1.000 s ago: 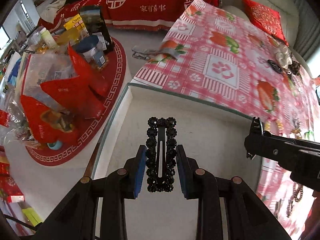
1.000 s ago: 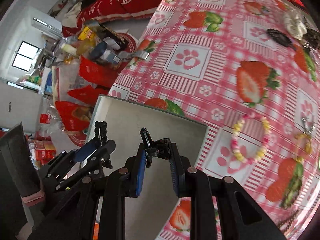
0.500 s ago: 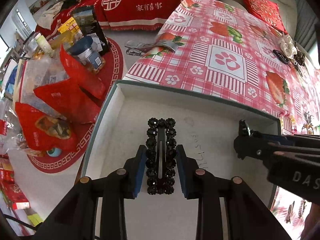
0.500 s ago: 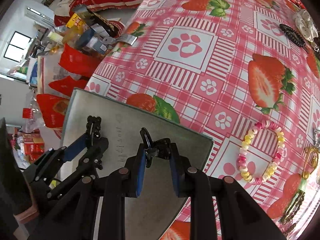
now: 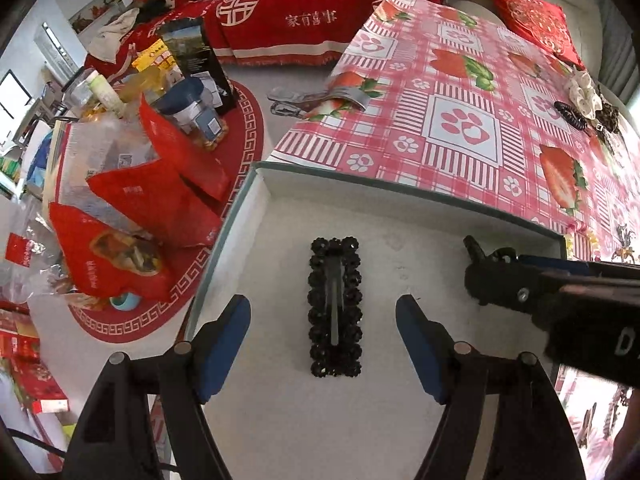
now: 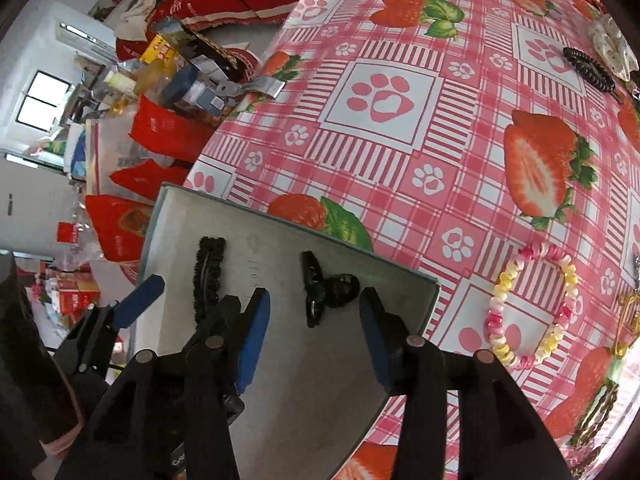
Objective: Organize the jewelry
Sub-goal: 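Open the left tool over the tray while the right tool releases the claw clip there, then move both open tools back over the remaining jewelry on the tablecloth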
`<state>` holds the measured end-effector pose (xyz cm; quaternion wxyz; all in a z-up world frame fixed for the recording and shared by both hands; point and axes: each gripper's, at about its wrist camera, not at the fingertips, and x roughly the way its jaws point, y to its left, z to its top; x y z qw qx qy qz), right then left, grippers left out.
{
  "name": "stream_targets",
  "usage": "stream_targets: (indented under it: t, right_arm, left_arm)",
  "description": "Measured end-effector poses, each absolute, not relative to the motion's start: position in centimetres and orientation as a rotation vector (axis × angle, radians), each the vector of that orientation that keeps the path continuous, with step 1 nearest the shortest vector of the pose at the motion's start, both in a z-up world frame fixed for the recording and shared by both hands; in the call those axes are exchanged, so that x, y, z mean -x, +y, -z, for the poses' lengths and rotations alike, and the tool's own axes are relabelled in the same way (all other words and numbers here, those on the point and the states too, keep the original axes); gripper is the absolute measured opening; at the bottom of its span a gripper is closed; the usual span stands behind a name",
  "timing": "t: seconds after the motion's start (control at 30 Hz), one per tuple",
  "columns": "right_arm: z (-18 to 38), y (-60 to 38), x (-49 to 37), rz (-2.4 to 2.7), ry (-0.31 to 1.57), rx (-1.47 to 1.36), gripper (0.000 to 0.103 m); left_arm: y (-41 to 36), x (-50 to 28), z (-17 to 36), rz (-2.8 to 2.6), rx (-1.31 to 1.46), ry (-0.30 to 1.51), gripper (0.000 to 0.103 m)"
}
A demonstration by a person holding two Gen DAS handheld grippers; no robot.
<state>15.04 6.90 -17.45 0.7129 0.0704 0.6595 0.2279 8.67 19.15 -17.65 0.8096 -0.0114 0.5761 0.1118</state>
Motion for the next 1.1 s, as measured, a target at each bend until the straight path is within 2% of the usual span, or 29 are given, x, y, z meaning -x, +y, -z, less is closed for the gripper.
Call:
stream_targets:
  t: [0.1, 0.2, 0.3, 0.5, 0.87, 1.0, 1.1]
  right_arm:
    - [16.7, 6.4, -15.1, -0.519, 1.453, -0.200, 0.050]
    - [15.6, 6.0, -15.0, -0.540, 1.436, -0.233, 0.057]
    - [14.1, 5.1, -14.6, -0.559, 1.412, -0.269, 0.061]
    - [11.1, 2.0, -13.7, -0.523, 1.336, -0.302, 0.080]
    - [10.2, -8.1, -11.2, -0.333, 1.304, -0.361, 0.082]
    - [10.3, -11.9, -10.0, -0.265, 1.292, -0.381, 0.103]
    - [10.4, -14.4, -9.4, -0.227, 1.294, -0.394, 0.103]
  left_arm:
    - [19.2, -8.2, 17.0, -0.253, 0.018, 1.224, 0.081]
    - [19.4, -7.7, 16.3, -0.264, 0.020, 1.217, 0.103]
    - [19.3, -7.1, 15.5, -0.262, 0.025, 1.200, 0.103]
    - [17.5, -6.2, 14.5, -0.206, 0.021, 1.236, 0.103]
    - [9.5, -5.7, 12.1, -0.053, -0.115, 1.209, 0.103]
    - [6.9, -6.3, 12.2, -0.007, -0.108, 1.221, 0.103]
    - [5.3, -6.5, 12.4, 0.015, -0.109, 1.235, 0.103]
